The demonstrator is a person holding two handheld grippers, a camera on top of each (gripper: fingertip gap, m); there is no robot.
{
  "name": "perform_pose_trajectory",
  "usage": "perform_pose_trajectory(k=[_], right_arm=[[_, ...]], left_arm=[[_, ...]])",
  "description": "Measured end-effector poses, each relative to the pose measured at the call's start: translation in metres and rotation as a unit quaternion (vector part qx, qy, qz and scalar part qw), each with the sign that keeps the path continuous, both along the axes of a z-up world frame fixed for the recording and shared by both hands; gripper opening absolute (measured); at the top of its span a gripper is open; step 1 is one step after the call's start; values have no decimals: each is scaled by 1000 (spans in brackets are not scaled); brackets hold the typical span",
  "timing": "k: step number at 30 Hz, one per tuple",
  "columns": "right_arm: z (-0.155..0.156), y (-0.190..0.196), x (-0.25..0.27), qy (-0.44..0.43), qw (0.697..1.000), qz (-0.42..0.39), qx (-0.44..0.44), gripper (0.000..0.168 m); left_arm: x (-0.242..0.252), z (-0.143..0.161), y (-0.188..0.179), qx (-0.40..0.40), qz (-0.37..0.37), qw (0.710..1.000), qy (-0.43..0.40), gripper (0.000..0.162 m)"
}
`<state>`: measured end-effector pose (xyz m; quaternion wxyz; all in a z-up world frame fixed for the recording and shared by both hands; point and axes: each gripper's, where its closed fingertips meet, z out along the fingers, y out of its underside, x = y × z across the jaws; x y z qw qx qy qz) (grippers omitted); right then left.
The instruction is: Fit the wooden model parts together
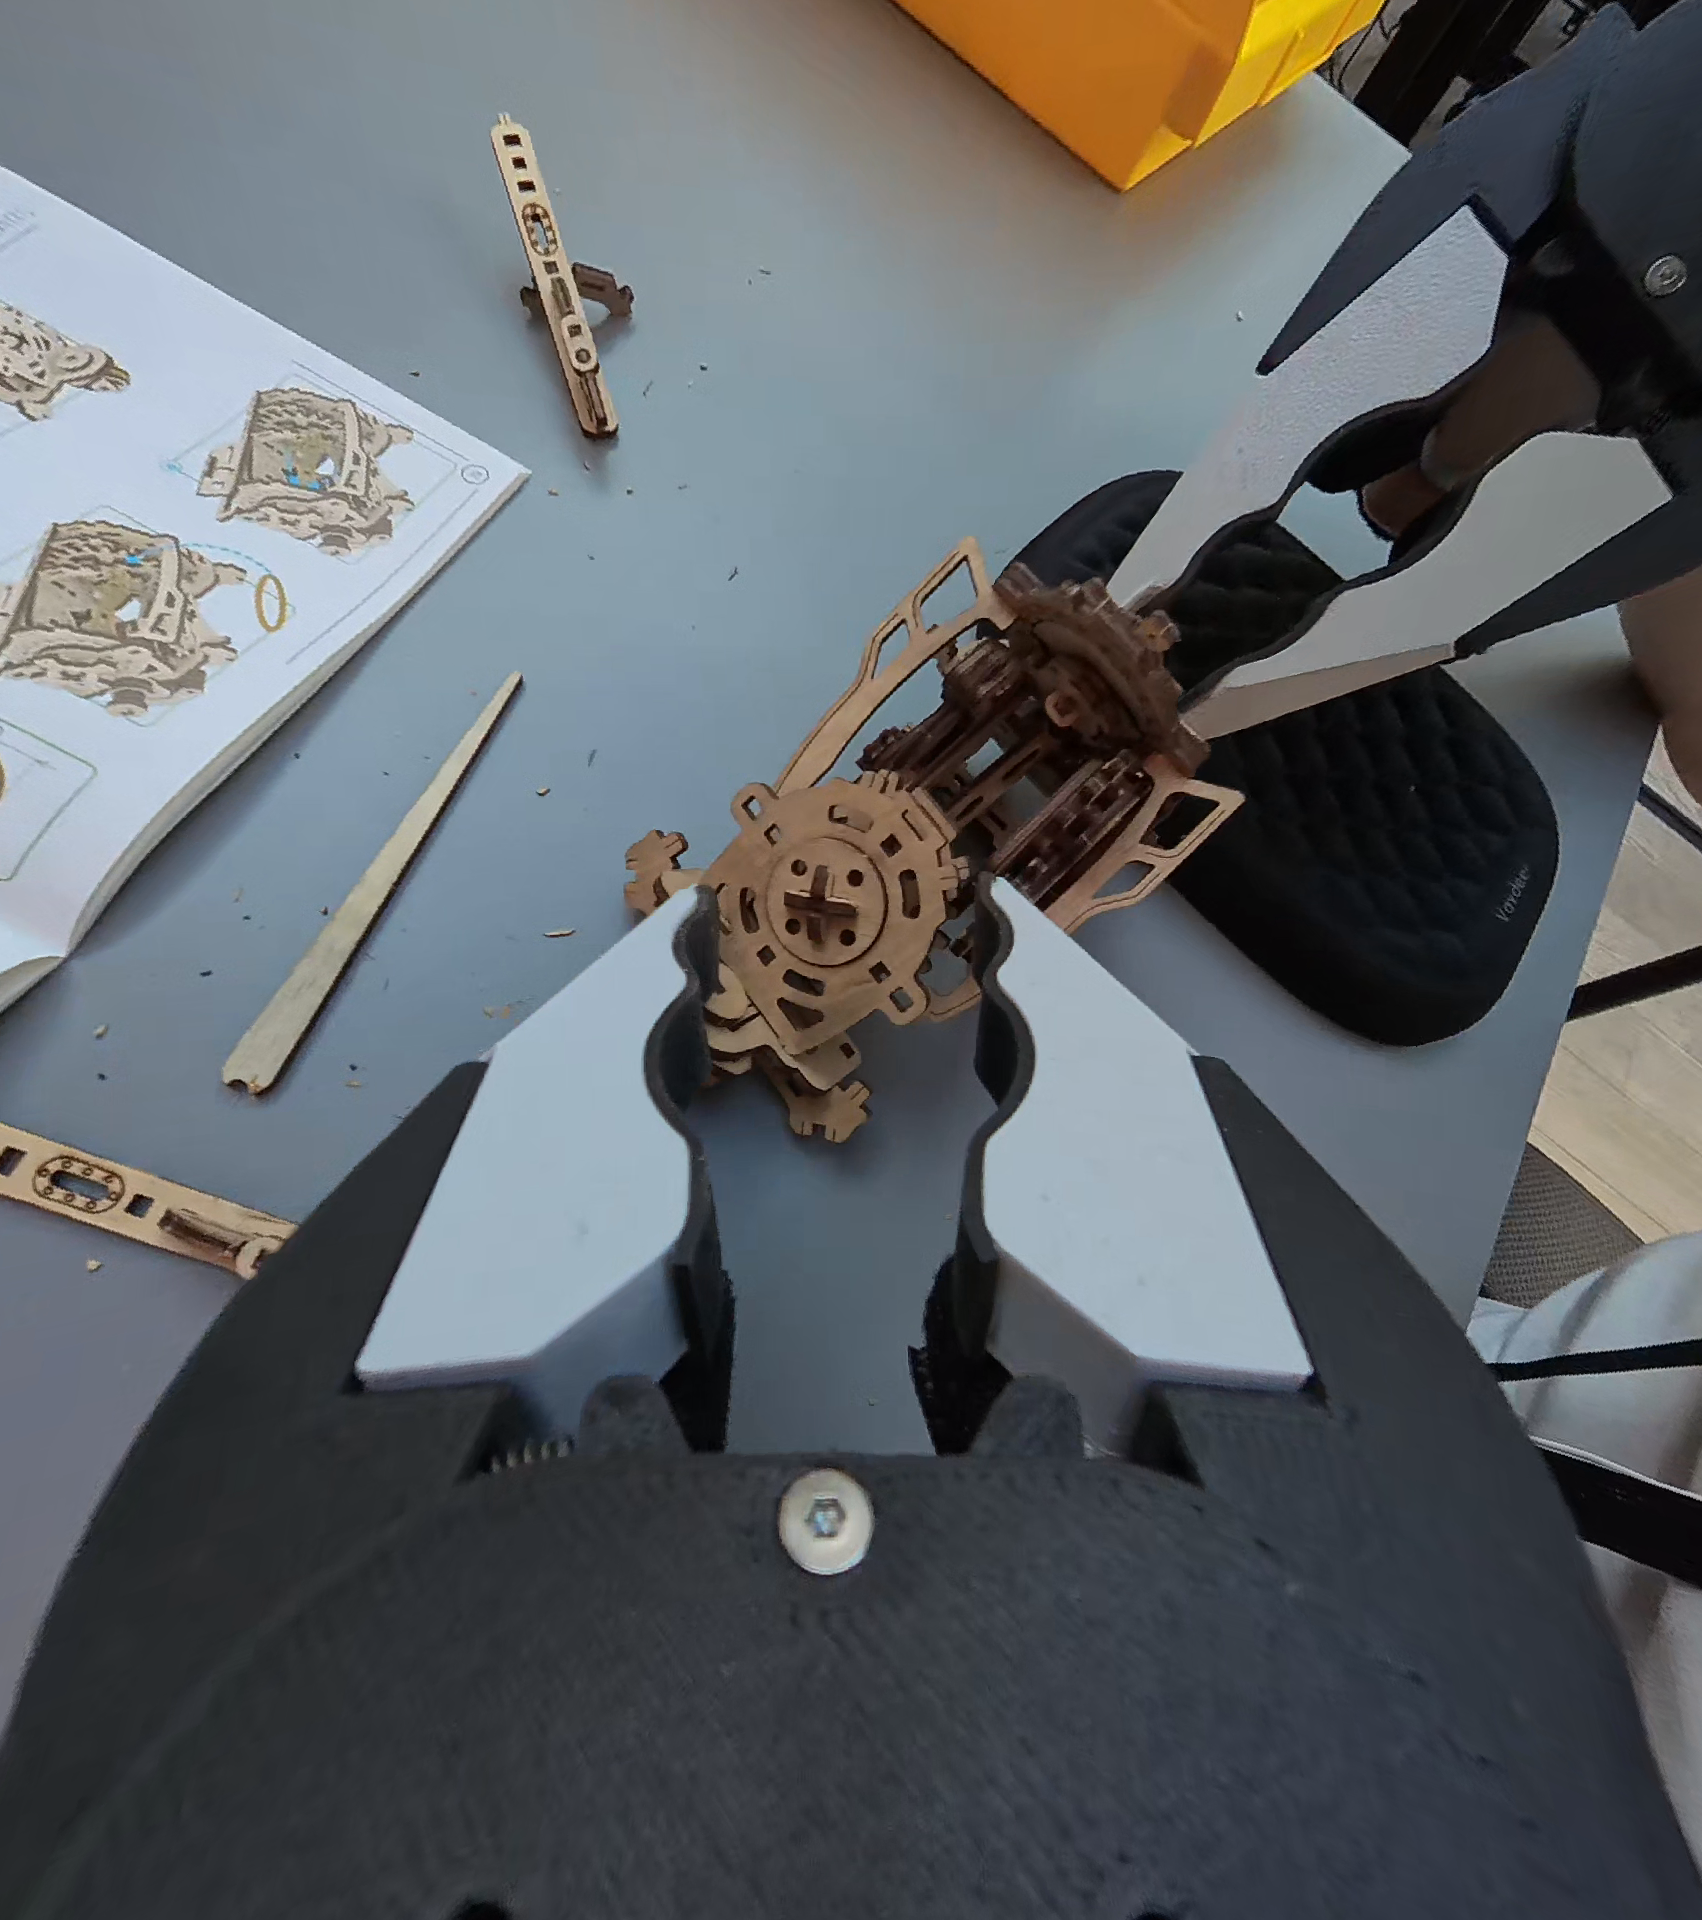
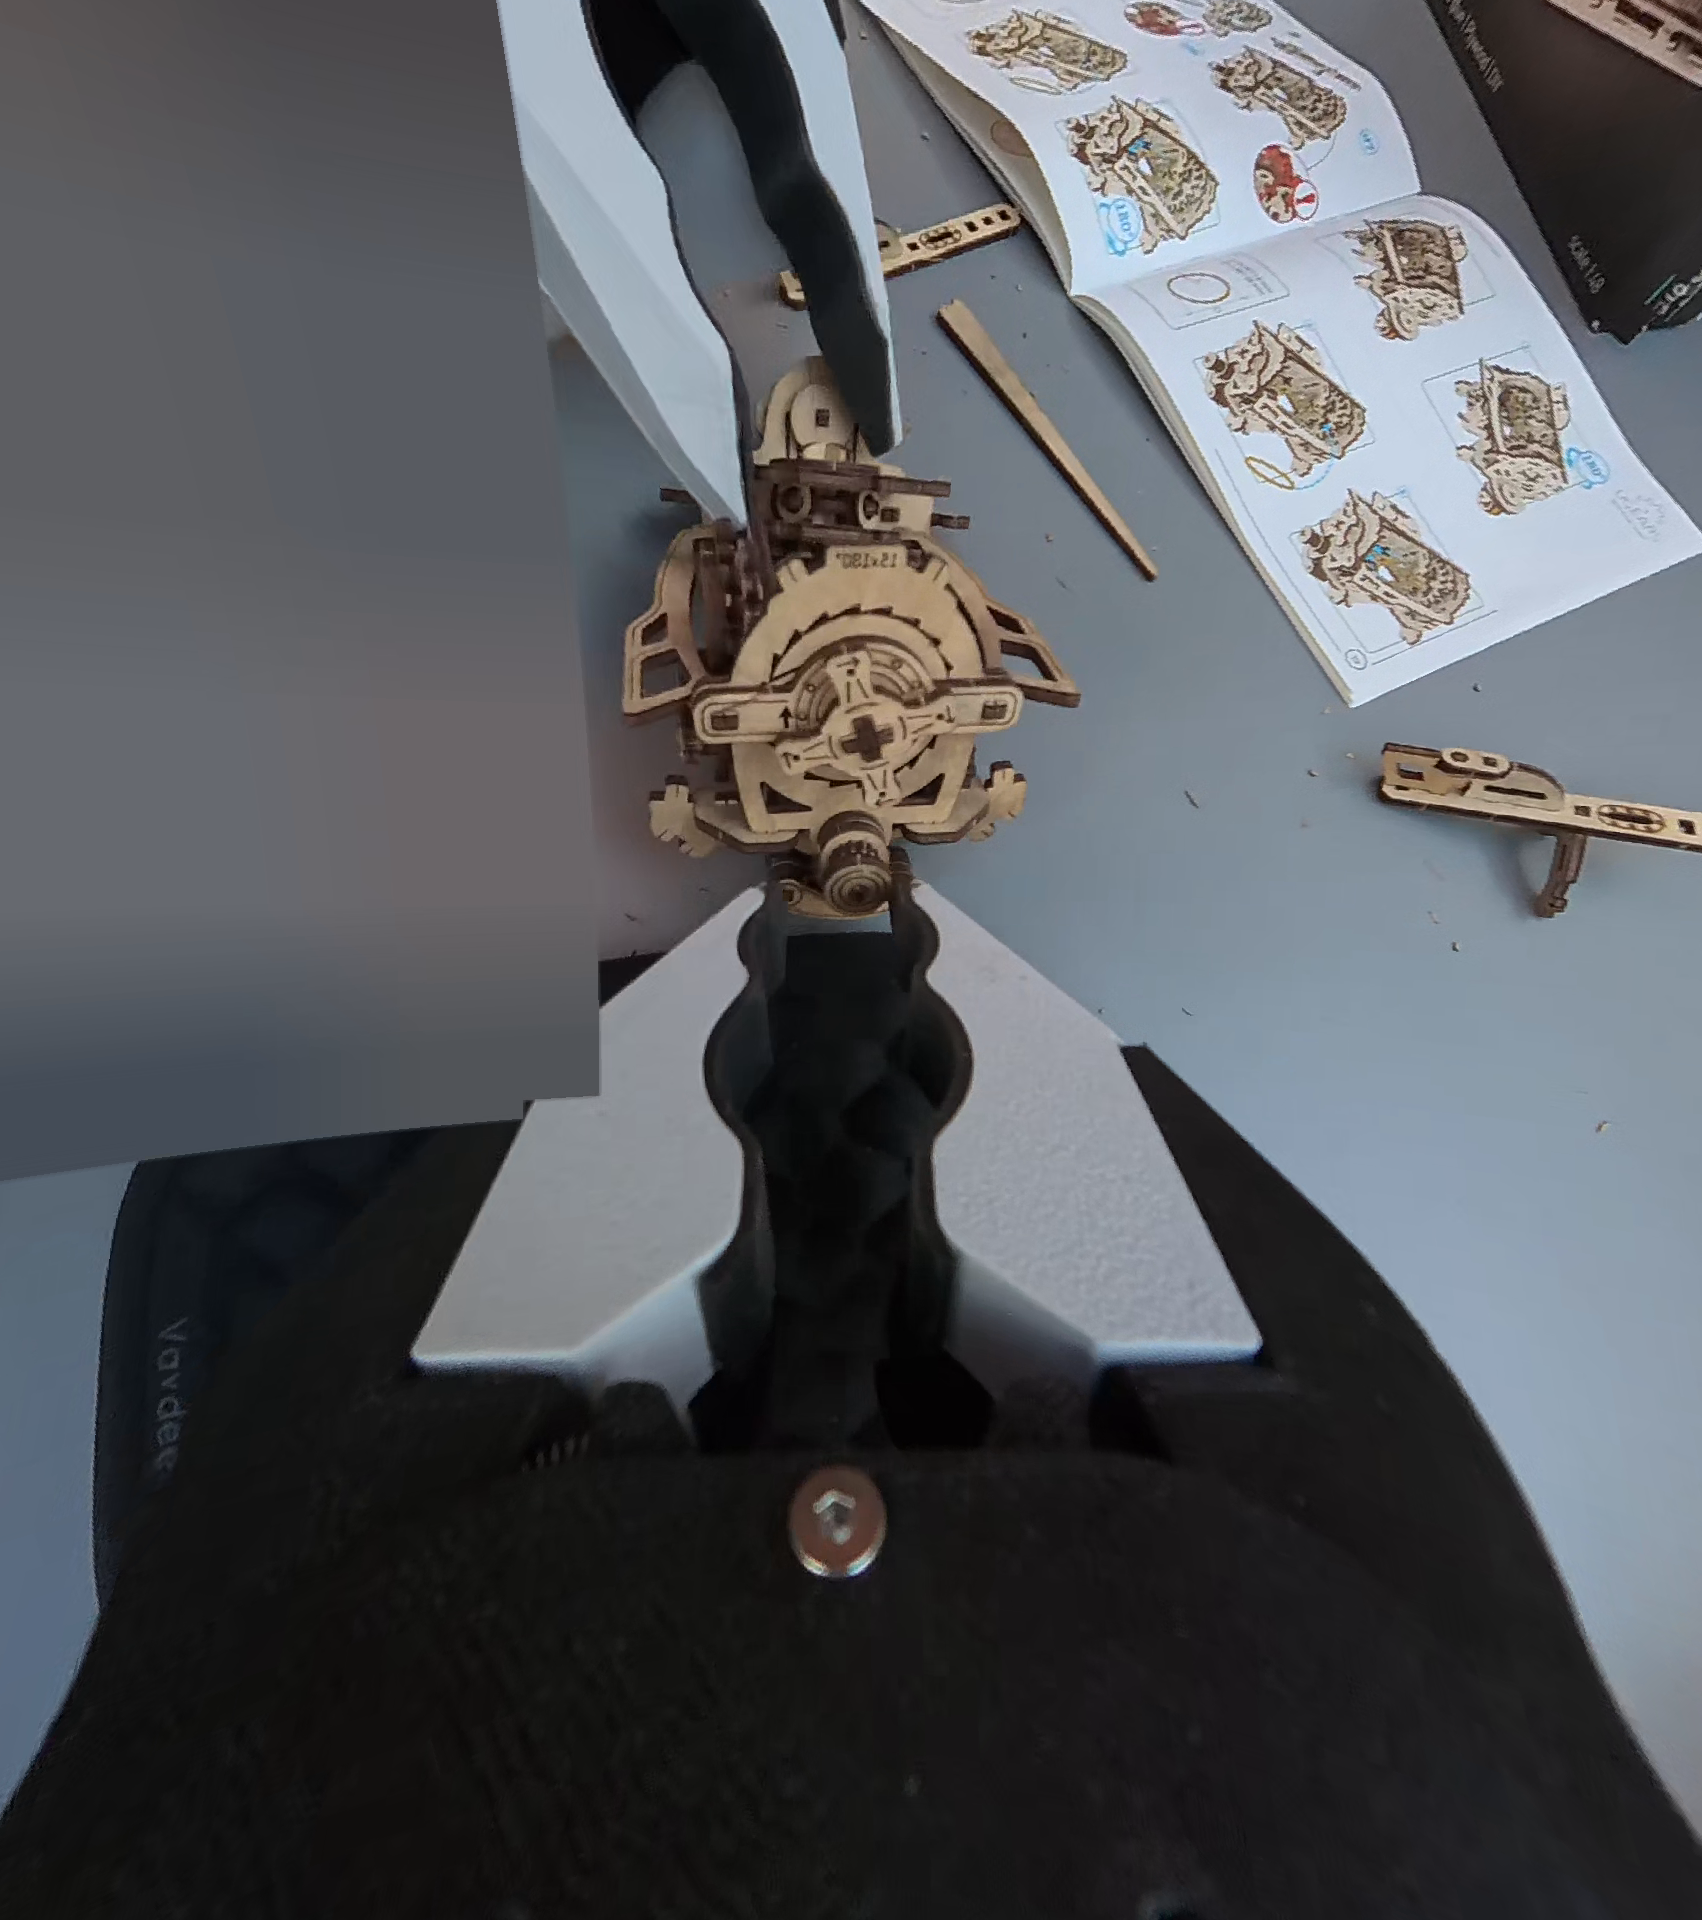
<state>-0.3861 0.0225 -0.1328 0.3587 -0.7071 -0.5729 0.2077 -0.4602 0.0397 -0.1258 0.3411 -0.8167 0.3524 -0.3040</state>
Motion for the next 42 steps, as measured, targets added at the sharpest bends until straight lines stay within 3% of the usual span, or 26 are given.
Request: perform_pose_trajectory(k=[4, 11, 22, 27, 31, 35, 42], right_arm=[[-2, 2, 2, -14, 1000, -12, 8, 12], [13, 0, 0, -5, 1000, -5, 2, 18], [-6, 3, 6, -52, 998, -25, -26, 12], [-8, 2, 1, -50, 998, -28, -32, 12], [-8, 2, 1, -49, 998, -32, -33, 12], [-9, 1, 1, -49, 998, -36, -34, 12], [-13, 0, 4, -59, 997, -39, -30, 12]], left_arm=[[3, 0, -1, -7, -8, 1000, -4, 36], [1, 0, -1, -13, -8, 1000, -7, 36], [-12, 12, -5, -61, 1, 995, -79, 23], [-17, 14, -6, -52, -10, 995, -84, 29], [-15, 9, -8, -7, -38, 999, -36, 40], [-14, 7, 3, 34, -23, 999, 2, 40], [-7, 6, 7, 51, -19, 998, 27, 26]])
